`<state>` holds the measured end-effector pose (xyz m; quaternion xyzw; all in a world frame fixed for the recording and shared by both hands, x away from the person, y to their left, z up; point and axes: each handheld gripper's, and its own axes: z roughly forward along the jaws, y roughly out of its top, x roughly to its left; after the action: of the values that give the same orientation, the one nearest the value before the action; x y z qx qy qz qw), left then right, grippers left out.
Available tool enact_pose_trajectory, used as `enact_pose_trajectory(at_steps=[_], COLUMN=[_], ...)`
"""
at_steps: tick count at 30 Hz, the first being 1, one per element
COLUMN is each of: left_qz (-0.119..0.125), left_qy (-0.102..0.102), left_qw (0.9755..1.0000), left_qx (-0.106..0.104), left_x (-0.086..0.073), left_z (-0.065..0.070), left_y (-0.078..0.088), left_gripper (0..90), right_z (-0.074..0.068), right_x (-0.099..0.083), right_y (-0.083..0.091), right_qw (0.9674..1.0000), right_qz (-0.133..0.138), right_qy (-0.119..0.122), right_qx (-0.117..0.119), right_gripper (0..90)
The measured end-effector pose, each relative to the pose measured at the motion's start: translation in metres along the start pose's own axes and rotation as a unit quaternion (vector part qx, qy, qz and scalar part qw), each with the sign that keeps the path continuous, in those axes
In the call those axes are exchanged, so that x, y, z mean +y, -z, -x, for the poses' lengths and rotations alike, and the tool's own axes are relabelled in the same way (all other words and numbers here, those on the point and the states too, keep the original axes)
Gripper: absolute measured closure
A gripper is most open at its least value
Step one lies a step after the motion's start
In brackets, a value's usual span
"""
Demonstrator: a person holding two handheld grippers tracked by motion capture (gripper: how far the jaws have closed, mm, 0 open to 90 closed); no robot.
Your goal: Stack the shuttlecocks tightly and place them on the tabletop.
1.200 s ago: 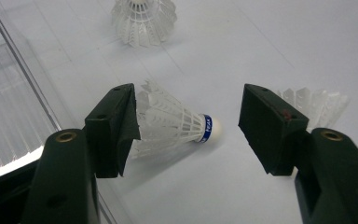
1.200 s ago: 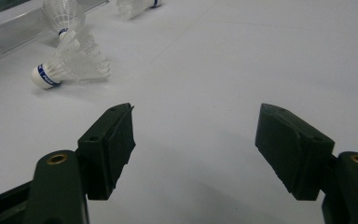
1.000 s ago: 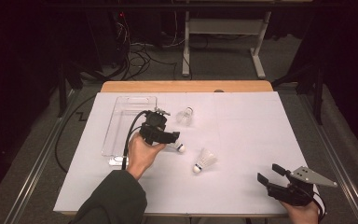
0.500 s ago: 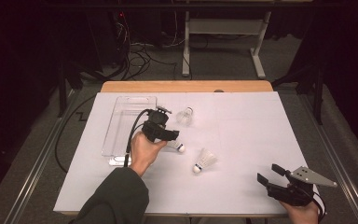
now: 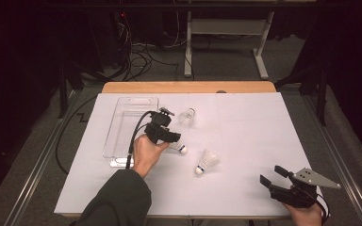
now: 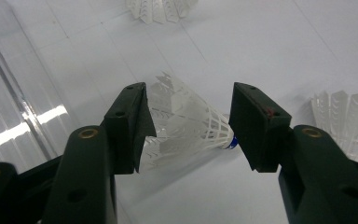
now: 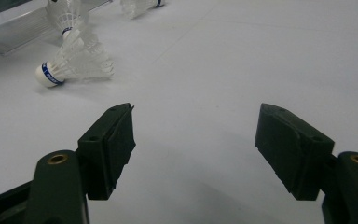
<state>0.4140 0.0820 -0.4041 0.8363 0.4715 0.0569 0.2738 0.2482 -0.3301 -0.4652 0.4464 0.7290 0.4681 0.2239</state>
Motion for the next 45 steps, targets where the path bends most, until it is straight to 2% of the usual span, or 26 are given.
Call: enact_pose_trajectory(at_steps=[9, 25, 37, 45], left_qz=[-0.008, -0.006, 0.004, 0.010], left_qy=[-0.002, -0.010, -0.016, -0.026], left_qw=[0.9999, 0.9997, 0.9983, 0.9974], left_qx=[-0.010, -0.022, -0.055, -0.066], left_x=[0.0002, -0.0003, -0.0003, -0.0005], left_z=[0.0006, 0.0033, 0.0055, 0.0079], left_y=[-0.0028, -0.0014, 0.0016, 0.0036], left_gripper=[57.9, 73.3, 85.6, 88.2], right_z=[0.0000, -0.0005, -0.0006, -0.0007], right_x=[0.0000, 0.0000, 0.0000, 0.0001], right_y=[0.0000, 0.0002, 0.0000, 0.0002], right_qw=[1.0000, 1.0000, 1.0000, 1.0000], right_qz=[0.000, 0.001, -0.001, 0.000], right_qy=[0.001, 0.001, 0.002, 0.002], right_qx=[0.000, 0.000, -0.001, -0.001], right_gripper=[28.6, 28.8, 28.8, 28.9])
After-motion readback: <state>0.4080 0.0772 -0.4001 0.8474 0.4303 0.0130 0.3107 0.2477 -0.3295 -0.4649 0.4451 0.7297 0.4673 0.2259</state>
